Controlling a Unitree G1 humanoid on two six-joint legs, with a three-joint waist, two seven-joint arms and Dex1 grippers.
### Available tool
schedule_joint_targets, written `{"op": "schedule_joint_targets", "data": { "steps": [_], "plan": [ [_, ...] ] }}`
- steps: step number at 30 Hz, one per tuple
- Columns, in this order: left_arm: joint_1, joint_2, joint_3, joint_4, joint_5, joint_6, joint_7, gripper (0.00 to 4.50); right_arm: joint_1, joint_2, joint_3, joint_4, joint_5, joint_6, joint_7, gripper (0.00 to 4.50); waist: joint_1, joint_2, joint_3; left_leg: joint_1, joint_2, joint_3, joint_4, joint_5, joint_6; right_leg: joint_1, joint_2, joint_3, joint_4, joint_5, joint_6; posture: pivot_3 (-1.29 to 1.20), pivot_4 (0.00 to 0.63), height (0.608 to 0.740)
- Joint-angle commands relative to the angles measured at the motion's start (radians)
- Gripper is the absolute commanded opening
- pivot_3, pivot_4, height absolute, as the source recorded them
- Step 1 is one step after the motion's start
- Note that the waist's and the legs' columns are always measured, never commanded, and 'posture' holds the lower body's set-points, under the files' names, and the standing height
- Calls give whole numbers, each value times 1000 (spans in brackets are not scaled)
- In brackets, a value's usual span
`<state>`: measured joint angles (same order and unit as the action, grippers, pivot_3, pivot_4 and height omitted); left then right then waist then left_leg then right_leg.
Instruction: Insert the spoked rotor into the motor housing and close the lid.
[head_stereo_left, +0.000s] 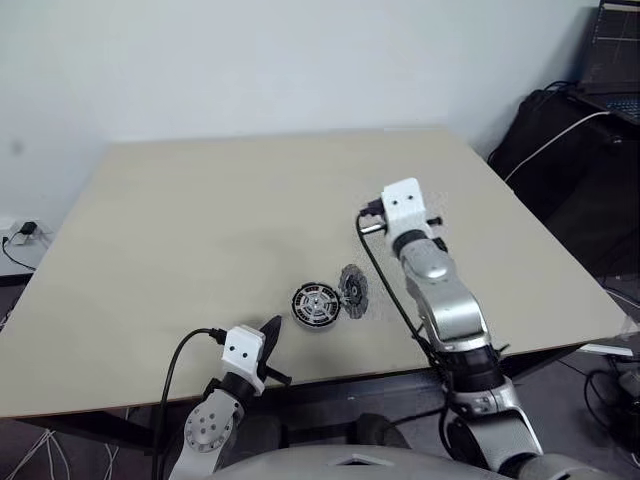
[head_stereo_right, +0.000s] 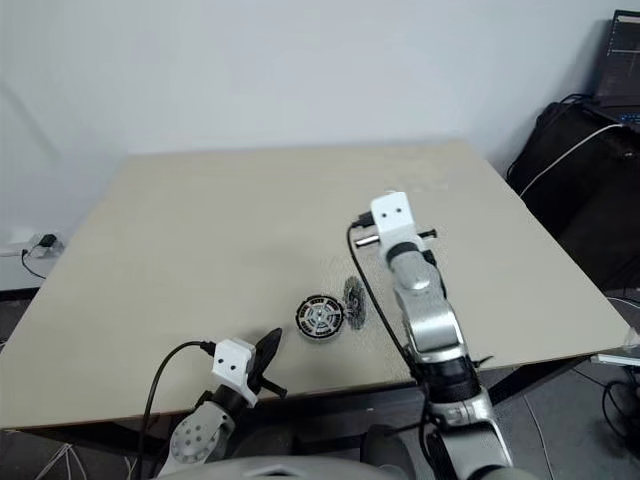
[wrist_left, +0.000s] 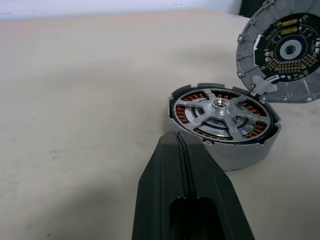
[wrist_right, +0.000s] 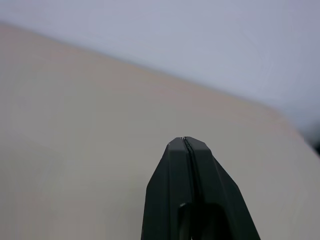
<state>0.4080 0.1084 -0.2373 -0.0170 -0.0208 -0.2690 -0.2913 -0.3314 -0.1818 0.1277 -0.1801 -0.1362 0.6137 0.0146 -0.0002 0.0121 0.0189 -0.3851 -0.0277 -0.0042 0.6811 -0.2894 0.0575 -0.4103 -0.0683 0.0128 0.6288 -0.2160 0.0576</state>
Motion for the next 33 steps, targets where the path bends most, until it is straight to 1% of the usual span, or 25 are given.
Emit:
{"op": "schedule_joint_targets", "data": {
  "steps": [1,8,11,14,18,26,33],
  "plan": [
    [-8,4,-8,-61,-11,1,-11,0,68,-72,20,-92,-50,34,41,14,-2,0,0,0,0,0,0,0,0,0,0,0,0,0,0,0,0,740],
    [-3,18,-3,-83,-13,22,-21,0,244,-222,124,-205,-40,216,238,14,-8,0,0,3,1,1,1,0,1,3,1,0,0,-1,0,0,0,740],
    [-3,22,2,-80,-16,24,-25,0,274,-282,166,-244,-23,265,323,14,-9,-1,1,3,1,1,2,0,1,4,2,0,0,-3,4,0,0,740],
    [-4,26,5,-74,-18,23,-27,0,286,-320,187,-279,9,273,394,14,-8,-2,1,3,1,1,2,0,1,4,2,0,0,-3,5,0,0,740],
    [-6,28,7,-72,-19,26,-30,0,288,-314,179,-309,61,257,444,14,-8,-3,2,3,2,1,2,0,1,4,2,0,0,-4,6,0,0,740],
    [-8,25,6,-76,-17,38,-31,0,270,-306,202,-299,123,179,521,14,-3,-4,3,3,2,1,2,0,1,4,1,0,0,-3,6,0,0,740],
    [10,23,-1,-120,-10,58,-21,0,250,-242,214,-265,133,126,497,14,-6,-5,3,3,2,1,2,0,1,4,2,0,0,-3,5,0,0,740]
  ]
}}
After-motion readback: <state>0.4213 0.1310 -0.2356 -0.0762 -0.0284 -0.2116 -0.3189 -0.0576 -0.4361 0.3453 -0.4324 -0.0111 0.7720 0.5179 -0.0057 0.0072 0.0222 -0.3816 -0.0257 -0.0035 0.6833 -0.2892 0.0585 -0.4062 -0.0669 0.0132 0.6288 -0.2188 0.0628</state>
